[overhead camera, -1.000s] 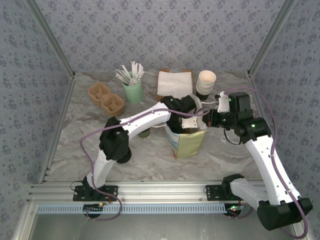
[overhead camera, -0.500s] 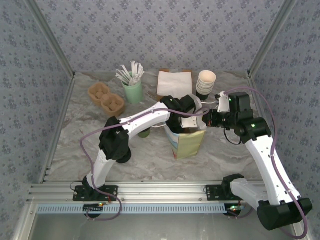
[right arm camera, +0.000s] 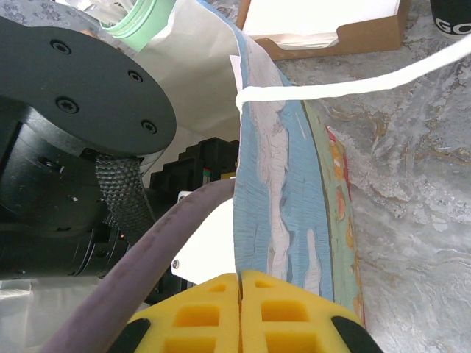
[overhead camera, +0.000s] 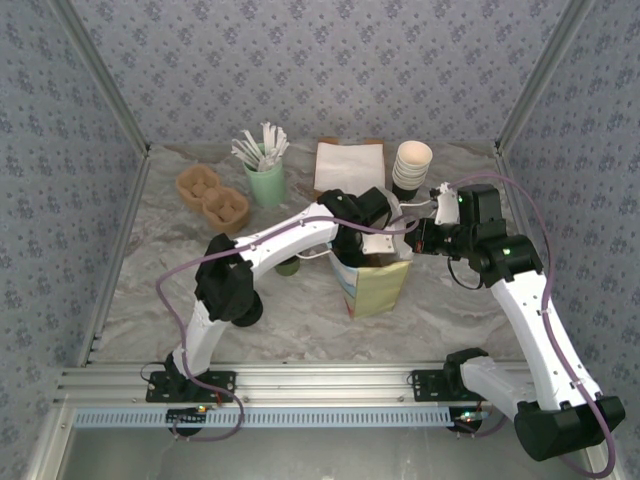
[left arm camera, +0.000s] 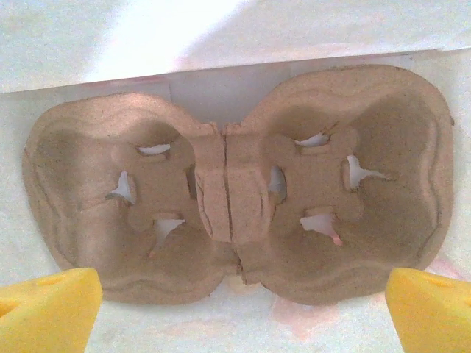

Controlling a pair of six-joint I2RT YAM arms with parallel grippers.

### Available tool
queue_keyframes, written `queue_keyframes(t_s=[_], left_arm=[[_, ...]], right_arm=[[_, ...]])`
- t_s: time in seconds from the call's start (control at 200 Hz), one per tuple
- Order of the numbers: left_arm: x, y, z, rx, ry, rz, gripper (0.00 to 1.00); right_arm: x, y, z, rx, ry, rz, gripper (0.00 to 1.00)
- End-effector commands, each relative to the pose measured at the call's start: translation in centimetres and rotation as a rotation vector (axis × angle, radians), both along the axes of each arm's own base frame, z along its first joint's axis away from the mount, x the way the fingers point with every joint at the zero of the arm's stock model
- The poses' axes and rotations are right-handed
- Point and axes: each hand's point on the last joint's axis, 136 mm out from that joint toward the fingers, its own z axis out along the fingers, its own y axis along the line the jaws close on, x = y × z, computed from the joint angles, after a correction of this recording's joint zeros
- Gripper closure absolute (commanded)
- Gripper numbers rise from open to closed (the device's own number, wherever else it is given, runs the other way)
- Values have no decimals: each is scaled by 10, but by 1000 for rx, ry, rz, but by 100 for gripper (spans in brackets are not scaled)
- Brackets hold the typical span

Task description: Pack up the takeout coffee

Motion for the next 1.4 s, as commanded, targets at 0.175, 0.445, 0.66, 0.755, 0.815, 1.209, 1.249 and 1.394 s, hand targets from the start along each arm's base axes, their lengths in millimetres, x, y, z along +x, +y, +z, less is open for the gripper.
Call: queue_keyframes(t_s=[0.175, 0.445, 0.66, 0.755, 0.815, 1.209, 1.249, 1.394], left_arm=[[-7, -9, 69, -113, -56, -17, 1], [-9, -5, 101, -161, -97, 4, 1], [-10, 0, 130, -206, -133, 23, 1], [-6, 3, 142, -215, -167, 45, 1], [-4, 4, 153, -236, -189, 64, 1], [11, 10, 242, -455, -314, 267, 2], [13, 14, 249, -470, -328, 298, 3], [22, 31, 271, -525, -362, 406, 5]], right_arm=[[-5, 1, -4, -7, 3, 23, 95], [-6, 0, -6, -10, 10, 22, 95], [-5, 1, -9, -11, 18, 24, 95], [-5, 0, -10, -12, 22, 21, 95], [-5, 0, -9, -11, 20, 20, 95], [-2, -3, -7, -5, 25, -15, 94], [-1, -4, -7, -6, 26, -26, 94], [0, -9, -5, -6, 18, -63, 93]])
